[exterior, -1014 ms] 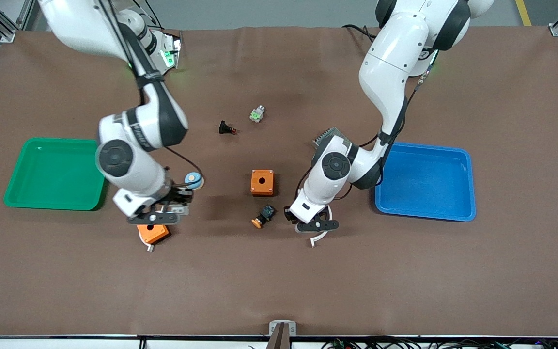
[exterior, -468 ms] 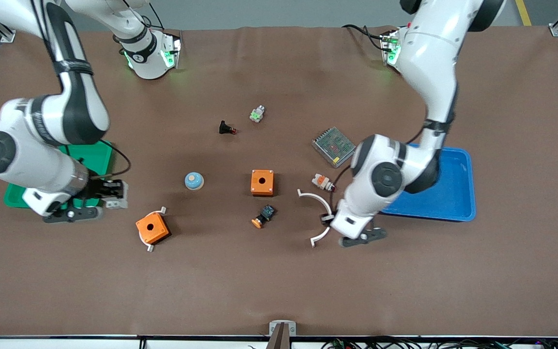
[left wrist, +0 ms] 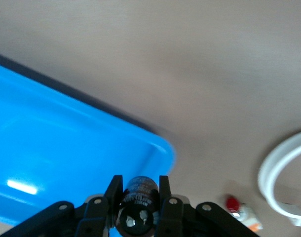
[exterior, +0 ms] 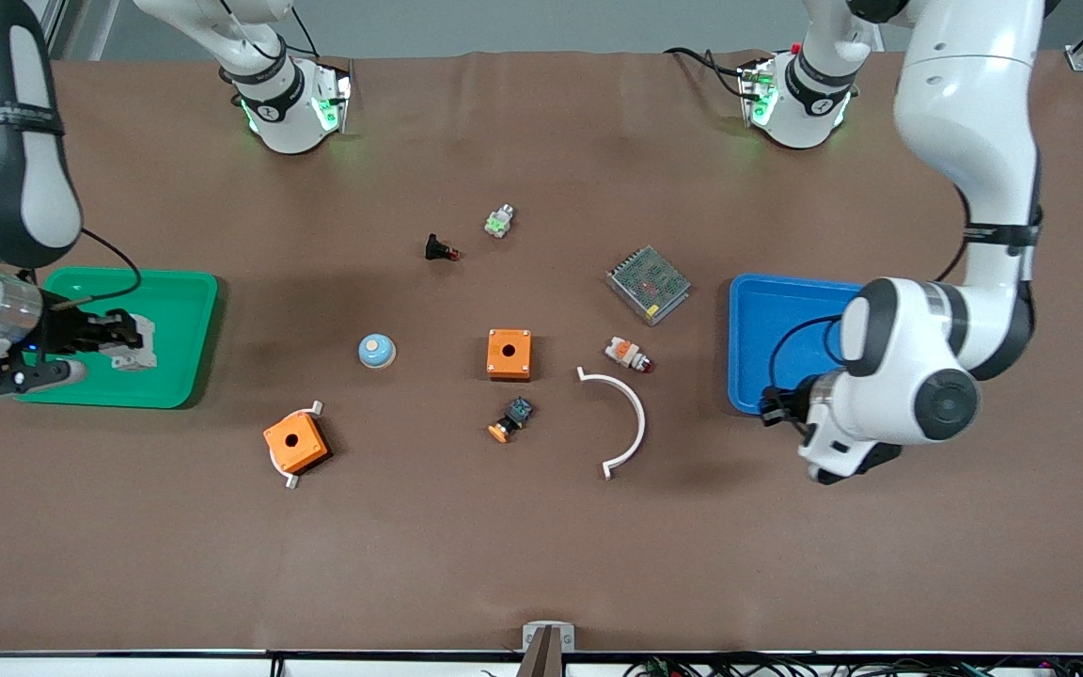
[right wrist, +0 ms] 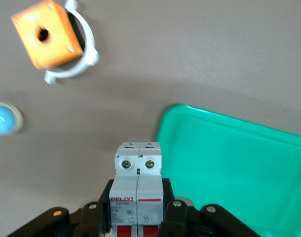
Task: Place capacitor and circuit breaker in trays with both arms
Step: 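Lower the capacitor into the blue tray while the right gripper lowers the breaker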
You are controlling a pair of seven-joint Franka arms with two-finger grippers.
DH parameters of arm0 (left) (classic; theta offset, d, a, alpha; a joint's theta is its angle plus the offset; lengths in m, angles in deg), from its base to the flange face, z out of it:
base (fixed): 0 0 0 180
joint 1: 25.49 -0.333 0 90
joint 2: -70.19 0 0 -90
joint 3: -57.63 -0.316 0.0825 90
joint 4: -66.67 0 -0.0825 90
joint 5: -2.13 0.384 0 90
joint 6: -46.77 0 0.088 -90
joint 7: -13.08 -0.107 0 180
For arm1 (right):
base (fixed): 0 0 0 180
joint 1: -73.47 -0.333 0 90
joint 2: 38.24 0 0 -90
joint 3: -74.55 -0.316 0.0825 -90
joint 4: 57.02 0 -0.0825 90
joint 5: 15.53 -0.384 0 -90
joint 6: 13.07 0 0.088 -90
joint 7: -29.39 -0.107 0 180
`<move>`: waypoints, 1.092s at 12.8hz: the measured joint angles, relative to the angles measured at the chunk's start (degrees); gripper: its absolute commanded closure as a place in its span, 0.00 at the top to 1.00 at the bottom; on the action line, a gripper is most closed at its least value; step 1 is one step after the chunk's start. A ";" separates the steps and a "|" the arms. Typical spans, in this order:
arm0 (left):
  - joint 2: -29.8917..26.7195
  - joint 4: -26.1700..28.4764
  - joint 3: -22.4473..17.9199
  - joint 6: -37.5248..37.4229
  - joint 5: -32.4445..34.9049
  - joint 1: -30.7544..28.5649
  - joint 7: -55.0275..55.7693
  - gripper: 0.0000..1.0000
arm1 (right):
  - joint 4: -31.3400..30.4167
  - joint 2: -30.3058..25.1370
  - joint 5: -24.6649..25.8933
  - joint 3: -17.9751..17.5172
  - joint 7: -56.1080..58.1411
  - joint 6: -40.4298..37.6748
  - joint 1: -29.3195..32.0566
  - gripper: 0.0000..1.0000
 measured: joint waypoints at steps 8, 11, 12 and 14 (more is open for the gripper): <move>-0.66 13.68 0.53 11.62 8.92 -2.85 -4.18 0.00 | -13.30 0.03 5.55 -0.04 15.56 13.84 9.63 0.01; -0.72 16.48 0.47 15.24 11.34 -3.49 -4.19 0.01 | -16.51 1.82 6.29 -0.08 17.27 21.76 10.86 0.02; -0.79 17.36 0.46 16.50 12.17 -3.92 -4.23 0.06 | -16.81 3.09 6.32 -0.08 17.71 23.48 11.16 0.02; -0.85 19.08 0.47 19.08 12.46 -4.33 -5.20 0.32 | -16.85 5.93 6.32 -0.14 18.07 25.57 11.60 0.04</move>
